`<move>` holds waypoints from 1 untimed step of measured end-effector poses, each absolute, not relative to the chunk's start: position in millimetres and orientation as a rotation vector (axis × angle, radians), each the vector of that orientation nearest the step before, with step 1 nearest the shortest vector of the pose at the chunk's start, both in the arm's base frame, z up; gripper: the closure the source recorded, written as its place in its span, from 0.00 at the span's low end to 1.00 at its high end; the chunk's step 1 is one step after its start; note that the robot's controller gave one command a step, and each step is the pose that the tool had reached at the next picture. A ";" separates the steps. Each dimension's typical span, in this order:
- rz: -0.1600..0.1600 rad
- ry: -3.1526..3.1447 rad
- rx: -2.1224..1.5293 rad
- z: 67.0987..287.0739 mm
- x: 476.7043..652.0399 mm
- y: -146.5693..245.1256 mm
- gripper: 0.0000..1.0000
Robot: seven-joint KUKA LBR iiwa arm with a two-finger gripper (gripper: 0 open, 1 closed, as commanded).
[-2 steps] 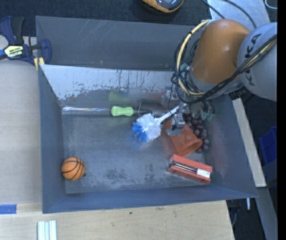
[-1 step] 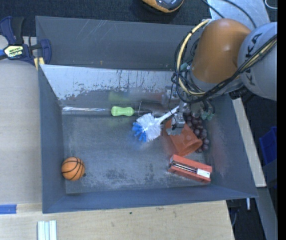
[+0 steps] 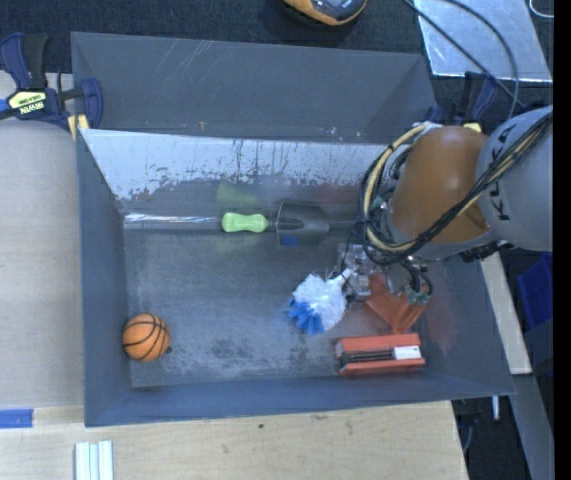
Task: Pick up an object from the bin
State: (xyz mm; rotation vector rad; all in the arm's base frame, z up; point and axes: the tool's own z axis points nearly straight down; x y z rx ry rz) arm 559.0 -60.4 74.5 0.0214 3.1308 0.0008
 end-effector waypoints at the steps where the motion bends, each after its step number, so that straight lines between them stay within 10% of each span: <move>1: 0.001 3.131 0.020 74.5 558.9 -60.4 1.00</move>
Offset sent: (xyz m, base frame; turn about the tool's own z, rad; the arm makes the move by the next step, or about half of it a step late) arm 0.0102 -0.0032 0.1081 -0.0829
